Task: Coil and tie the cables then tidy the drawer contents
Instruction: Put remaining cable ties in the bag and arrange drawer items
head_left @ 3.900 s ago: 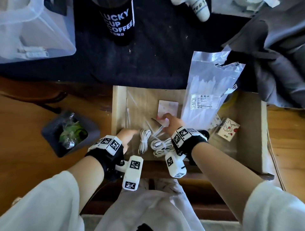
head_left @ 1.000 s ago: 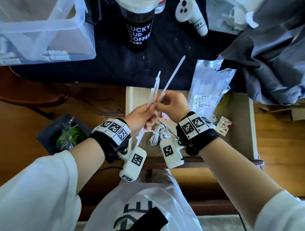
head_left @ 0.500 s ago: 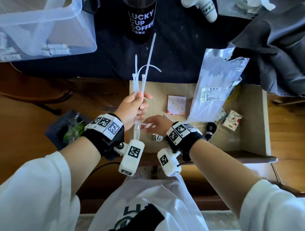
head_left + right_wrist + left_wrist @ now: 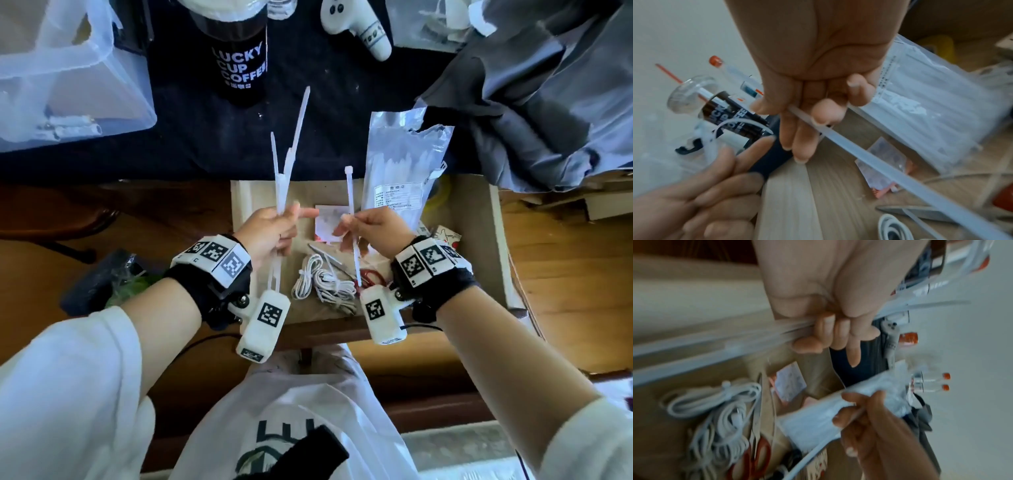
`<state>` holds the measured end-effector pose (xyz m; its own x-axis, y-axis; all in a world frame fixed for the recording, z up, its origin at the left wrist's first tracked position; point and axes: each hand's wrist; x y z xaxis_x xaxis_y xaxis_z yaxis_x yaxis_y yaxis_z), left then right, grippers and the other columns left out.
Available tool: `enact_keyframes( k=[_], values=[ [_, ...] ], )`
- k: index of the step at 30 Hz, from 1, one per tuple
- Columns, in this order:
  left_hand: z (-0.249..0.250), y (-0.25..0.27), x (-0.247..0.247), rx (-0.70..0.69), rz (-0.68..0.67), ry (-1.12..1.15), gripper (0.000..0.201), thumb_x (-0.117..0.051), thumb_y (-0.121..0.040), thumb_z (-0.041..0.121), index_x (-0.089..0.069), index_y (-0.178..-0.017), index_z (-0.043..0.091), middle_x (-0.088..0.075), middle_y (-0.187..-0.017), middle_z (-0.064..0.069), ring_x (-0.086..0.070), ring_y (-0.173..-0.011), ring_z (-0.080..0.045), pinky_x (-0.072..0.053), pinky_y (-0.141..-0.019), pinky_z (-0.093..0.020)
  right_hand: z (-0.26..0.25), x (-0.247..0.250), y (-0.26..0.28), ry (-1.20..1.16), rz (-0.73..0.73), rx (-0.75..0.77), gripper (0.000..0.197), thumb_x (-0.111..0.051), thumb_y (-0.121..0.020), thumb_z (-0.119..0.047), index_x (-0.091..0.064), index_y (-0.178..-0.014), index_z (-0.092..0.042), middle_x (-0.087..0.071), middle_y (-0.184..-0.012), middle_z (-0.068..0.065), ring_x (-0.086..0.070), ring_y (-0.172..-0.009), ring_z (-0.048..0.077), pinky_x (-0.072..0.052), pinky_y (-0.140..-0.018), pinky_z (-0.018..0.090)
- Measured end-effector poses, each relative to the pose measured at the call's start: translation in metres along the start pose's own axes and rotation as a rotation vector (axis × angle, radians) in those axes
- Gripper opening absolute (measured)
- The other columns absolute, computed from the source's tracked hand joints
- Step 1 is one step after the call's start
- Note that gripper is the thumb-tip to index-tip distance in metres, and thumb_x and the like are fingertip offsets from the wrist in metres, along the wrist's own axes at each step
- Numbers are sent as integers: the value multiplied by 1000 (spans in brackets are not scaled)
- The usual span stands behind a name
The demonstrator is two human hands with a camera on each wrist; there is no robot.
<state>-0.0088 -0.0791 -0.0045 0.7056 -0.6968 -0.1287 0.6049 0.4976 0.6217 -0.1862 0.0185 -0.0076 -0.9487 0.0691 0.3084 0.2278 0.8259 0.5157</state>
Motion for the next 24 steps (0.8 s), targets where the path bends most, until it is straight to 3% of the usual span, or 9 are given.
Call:
enact_keyframes(
  k=[4, 7, 12, 16, 19, 24],
  values=[
    [0, -5, -35, 39, -18, 65, 21, -49, -96, 31, -67, -90, 21, -33, -49, 9, -26, -43, -6, -26, -42, -17, -7, -5, 3, 83, -94, 25, 36, -49, -95, -34, -66, -68, -19, -57, -45, -5, -41, -35, 5, -36, -45, 14],
    [-2, -11, -46, -6, -13, 100, 23, -47, -98, 25, -68, -91, 19, -33, -49, 7, -25, -39, -5, -21, -40, -17, -3, -6, 5, 53, -96, 40, 35, -48, -96, -33, -67, -70, -17, -55, -42, -5, -38, -32, 4, -33, -40, 12],
    [-6, -13, -53, -71, -56, 96, 25, -43, -99, 20, -66, -90, 15, -44, -48, 8, -28, -36, -1, -19, -39, -16, 6, -3, 12, -123, -112, -7, 34, -47, -97, -21, -66, -92, 7, -55, -39, -8, -38, -28, 2, -29, -37, 10],
    [-11, -18, -56, -114, 22, 67, 25, -41, -99, 20, -55, -80, 14, -48, -52, 13, -29, -40, -2, -24, -39, -15, 21, -1, 10, -88, -201, -48, 23, -60, -89, -26, -71, -86, -6, -61, -49, -5, -38, -35, 4, -32, -39, 14],
    [-15, -21, -55, -144, 78, 74, 28, -37, -101, 23, -52, -79, 14, -52, -62, 12, -30, -45, -3, -25, -43, -17, 28, 0, 11, -82, -277, -66, 20, -62, -88, -20, -70, -89, -2, -63, -51, -6, -41, -40, 6, -36, -43, 14],
    [-24, -22, -62, -73, 79, 103, 30, -39, -100, 24, -52, -76, 13, -49, -58, 3, -39, -43, -3, -34, -42, -13, 24, -6, 2, -160, -227, -40, 21, -59, -90, -23, -69, -73, -17, -64, -52, -3, -41, -37, 7, -34, -42, 17]
  ],
)
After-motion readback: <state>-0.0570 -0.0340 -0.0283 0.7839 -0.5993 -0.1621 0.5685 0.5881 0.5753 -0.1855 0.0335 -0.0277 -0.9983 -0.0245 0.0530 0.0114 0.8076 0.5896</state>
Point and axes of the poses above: each hand's wrist, its own y-axis away from the middle knuckle, its own x-axis out of the back of the hand, z = x × y
